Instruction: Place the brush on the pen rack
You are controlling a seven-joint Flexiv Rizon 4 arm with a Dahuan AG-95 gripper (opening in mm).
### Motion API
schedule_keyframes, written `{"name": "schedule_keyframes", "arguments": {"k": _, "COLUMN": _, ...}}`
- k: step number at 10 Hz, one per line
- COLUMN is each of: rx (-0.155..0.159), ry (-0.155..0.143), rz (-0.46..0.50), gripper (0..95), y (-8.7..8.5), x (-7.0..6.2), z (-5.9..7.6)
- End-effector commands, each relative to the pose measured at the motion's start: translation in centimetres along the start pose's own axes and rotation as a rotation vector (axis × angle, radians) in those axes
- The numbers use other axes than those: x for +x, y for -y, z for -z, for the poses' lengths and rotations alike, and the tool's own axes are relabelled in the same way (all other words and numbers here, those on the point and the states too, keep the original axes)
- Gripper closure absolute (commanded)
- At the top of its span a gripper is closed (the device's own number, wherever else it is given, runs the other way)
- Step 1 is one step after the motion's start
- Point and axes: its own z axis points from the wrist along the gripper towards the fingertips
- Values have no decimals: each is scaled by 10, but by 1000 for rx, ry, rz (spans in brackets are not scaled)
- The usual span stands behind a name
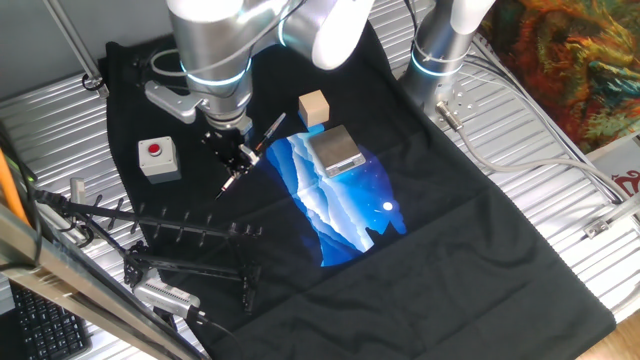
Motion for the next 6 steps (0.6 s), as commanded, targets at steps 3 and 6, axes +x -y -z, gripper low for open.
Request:
{"name": "schedule_keyframes", "arguments": {"k": 3, "rx": 15, "ry": -15, "rz": 21, "gripper": 950, "y": 0, "x": -4, "z": 0}}
{"name": "schedule_keyframes", "arguments": {"k": 6, "rx": 8, "ry": -10, "rz": 21, "gripper": 950, "y": 0, "x": -4, "z": 0}}
